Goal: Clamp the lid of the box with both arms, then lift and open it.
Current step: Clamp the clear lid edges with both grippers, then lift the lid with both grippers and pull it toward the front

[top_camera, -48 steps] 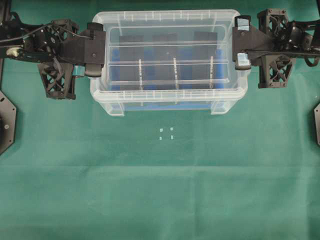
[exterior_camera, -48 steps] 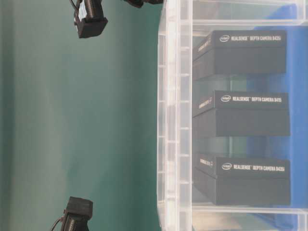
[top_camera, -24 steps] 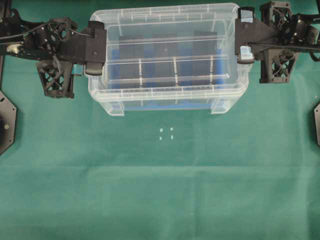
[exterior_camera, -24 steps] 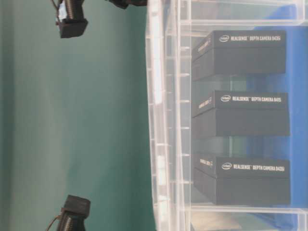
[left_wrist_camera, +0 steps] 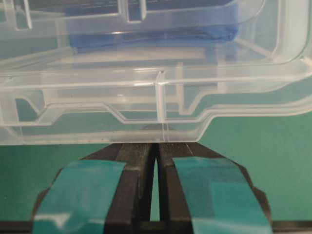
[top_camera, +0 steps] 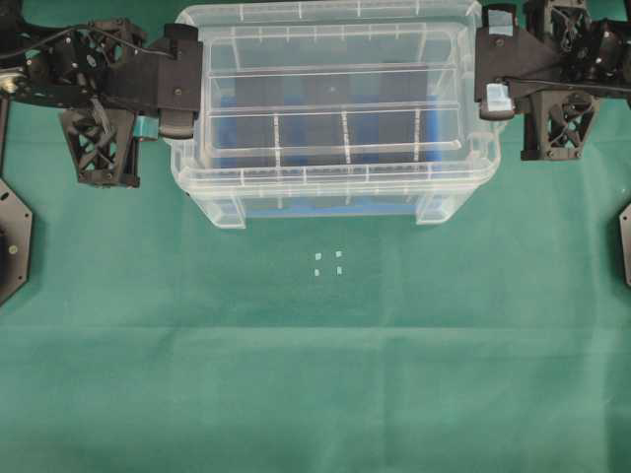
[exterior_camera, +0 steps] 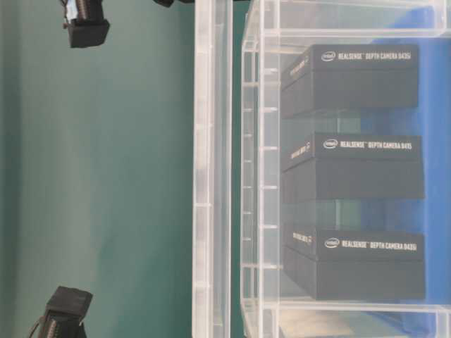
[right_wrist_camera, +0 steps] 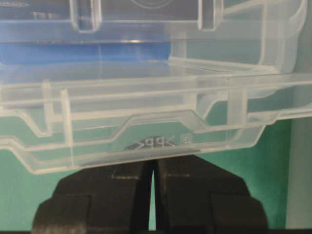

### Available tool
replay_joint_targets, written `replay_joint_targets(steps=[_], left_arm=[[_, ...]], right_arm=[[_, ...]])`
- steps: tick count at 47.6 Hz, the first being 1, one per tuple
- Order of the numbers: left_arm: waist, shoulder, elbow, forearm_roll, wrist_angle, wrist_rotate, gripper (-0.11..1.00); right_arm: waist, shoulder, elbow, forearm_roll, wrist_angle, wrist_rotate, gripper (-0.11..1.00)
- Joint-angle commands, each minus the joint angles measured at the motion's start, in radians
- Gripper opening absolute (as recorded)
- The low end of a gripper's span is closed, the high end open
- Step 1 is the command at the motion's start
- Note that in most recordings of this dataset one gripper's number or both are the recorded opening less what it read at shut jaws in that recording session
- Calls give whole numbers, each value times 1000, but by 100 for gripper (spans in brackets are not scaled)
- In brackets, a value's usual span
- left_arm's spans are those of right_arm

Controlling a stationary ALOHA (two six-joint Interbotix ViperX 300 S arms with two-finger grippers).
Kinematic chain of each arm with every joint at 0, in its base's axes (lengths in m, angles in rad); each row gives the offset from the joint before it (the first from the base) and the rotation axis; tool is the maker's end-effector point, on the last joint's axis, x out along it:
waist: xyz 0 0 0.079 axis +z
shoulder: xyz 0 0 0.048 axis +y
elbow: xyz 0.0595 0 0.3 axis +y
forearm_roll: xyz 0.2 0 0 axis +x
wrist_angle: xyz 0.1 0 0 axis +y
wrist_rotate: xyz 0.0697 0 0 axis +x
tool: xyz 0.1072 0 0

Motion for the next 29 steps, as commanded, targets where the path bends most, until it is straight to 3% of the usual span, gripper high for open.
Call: replay_joint_targets(steps=[1,29], left_arm=[[-26,-15,-63,-3,-14,-2,1],[-86,-40,-61,-3,12,-75,1]], right_arm=[[40,-9,-63,6,-9,12,0],[101,-18,-72,5,23,71,0]])
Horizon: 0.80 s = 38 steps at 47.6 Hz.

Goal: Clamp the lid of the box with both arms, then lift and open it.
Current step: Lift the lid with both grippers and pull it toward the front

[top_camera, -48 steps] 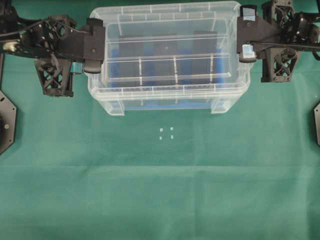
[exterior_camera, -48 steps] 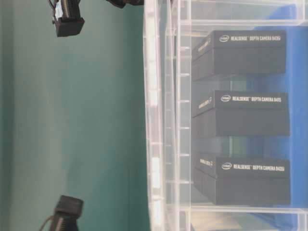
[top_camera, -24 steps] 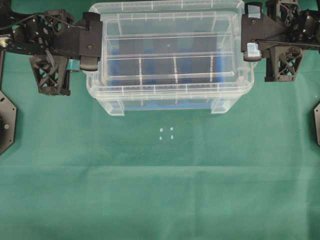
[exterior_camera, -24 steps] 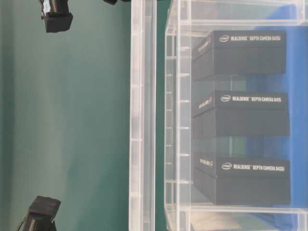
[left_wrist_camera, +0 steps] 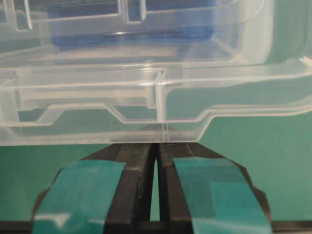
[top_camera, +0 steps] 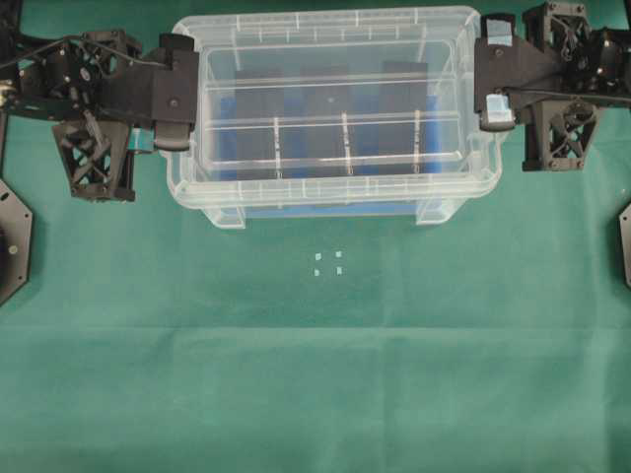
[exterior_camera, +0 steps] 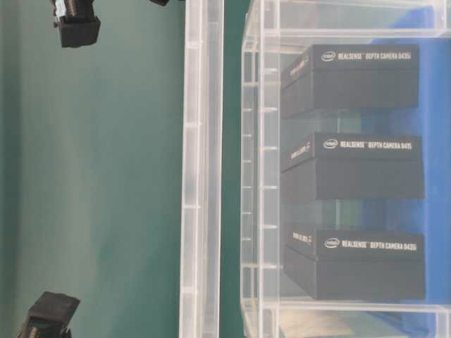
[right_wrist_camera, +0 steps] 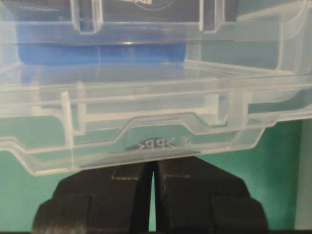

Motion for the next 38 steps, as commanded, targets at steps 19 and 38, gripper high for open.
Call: replay_joint_targets(steps=[19,38], left_arm=[[-103,-20,-52,-5,2,-83,1],[-215,-20,-49,-3,9,-195,1]], right_arm=[[155,-21,-61,-2,21,137,0],[311,-23,-66,-103,69,333,0]])
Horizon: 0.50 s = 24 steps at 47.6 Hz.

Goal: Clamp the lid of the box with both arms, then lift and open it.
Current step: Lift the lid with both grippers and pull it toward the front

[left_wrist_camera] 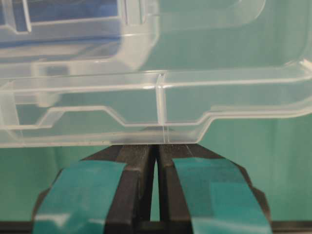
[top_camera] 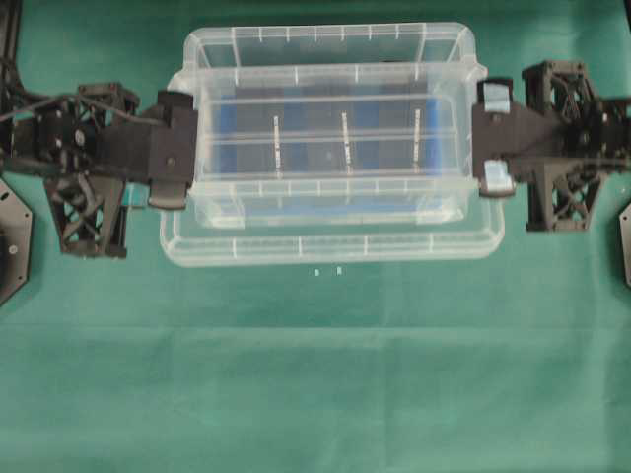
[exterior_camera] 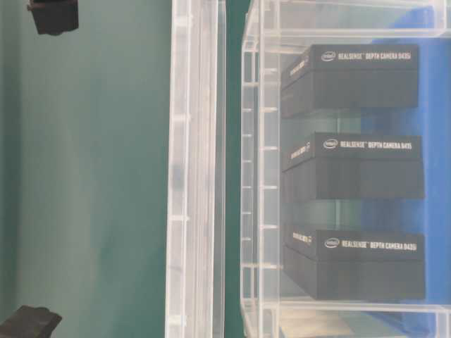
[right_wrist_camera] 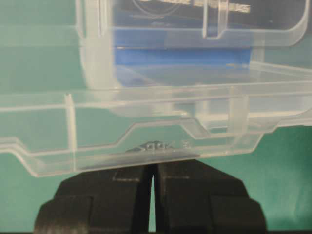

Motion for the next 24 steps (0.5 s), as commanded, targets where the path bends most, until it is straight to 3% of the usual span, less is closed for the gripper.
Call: replay_joint_targets(steps=[1,24], left_arm=[[-29,-3,-49,2,-31,-17,1],[-173,5,-46,6,-35,-153,1]], right_arm=[[63,-3,-67,-28,-15,60,0],[270,29,-87,-135,55,299,0]])
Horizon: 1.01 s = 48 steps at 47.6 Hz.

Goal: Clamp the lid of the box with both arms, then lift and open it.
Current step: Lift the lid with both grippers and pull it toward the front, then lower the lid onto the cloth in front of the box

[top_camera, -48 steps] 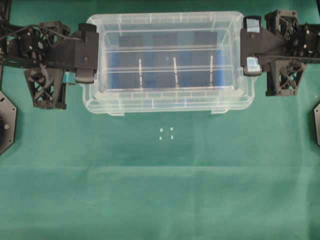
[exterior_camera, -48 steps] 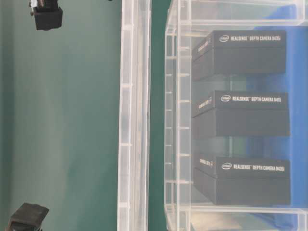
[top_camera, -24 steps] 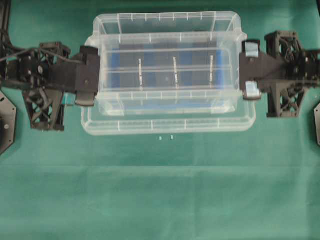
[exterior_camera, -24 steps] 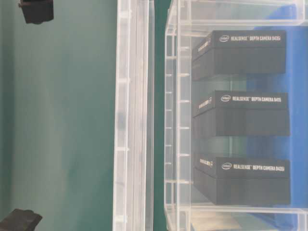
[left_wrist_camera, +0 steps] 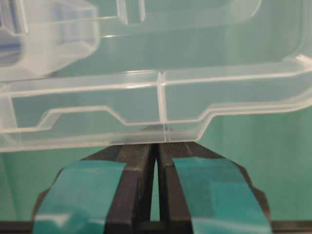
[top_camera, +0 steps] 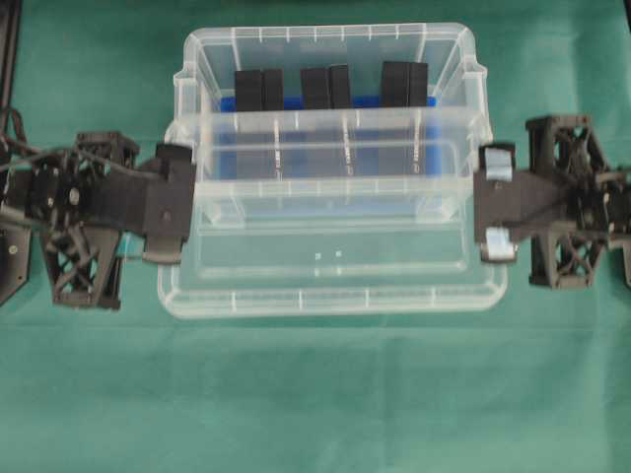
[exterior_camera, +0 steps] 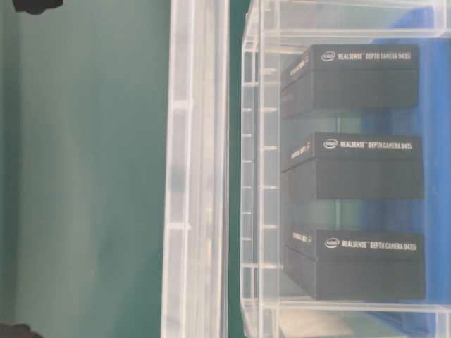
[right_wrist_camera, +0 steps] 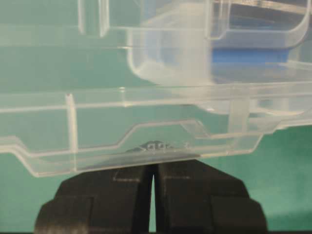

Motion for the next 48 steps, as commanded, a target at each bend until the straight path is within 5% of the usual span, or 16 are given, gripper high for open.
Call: replay_joint_targets(steps=[1,27,48], left_arm=[[-25,3,-46,9,-35,-15,1],[-212,57,-63,34,-37,-232,1],[-261,114,-61,58,-46,-295,1]], right_arm=[[49,11,-87,-32,-12,54,0],[242,106,-166,-86,78,239,0],[284,183,-175,-98,89,308,0]])
